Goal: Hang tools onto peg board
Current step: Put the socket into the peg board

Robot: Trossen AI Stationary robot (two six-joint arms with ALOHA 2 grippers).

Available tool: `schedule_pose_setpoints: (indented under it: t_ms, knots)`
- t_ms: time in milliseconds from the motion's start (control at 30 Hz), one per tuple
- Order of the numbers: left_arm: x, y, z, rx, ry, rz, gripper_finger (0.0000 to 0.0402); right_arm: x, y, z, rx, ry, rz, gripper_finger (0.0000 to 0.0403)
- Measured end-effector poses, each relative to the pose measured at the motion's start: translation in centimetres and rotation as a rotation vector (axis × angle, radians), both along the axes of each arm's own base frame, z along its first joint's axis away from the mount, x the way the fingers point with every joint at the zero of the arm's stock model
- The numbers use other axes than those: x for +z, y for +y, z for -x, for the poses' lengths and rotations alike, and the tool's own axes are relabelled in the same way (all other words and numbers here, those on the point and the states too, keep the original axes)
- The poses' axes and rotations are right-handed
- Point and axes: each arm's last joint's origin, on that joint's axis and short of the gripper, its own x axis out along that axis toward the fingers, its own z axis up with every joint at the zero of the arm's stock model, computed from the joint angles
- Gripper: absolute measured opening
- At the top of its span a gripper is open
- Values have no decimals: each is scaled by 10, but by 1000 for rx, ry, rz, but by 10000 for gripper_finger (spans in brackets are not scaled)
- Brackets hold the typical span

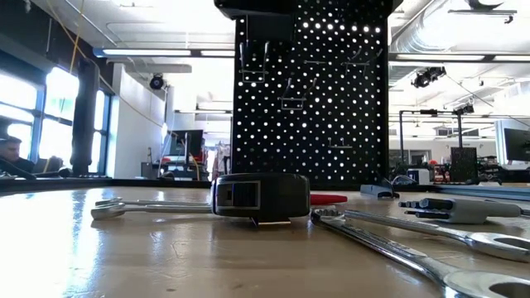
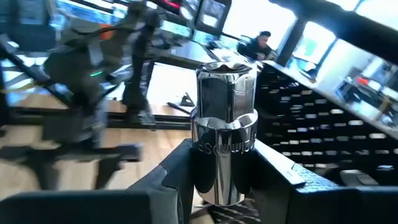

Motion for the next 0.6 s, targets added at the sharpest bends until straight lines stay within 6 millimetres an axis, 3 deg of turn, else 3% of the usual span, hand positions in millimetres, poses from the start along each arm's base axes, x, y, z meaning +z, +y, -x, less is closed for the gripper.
schedule_pose_setpoints:
  t_ms: [267, 433, 600]
  knots:
    - [-4, -5, 5, 6, 37, -14, 245, 51, -42, 15, -16, 22, -95, 113]
    - [-4, -5, 6, 7, 46, -18, 245, 64, -68, 20, -38, 45, -179, 113]
    - [-4, -5, 5, 8, 45, -18, 245, 64, -91, 20, -75, 101, -246, 113]
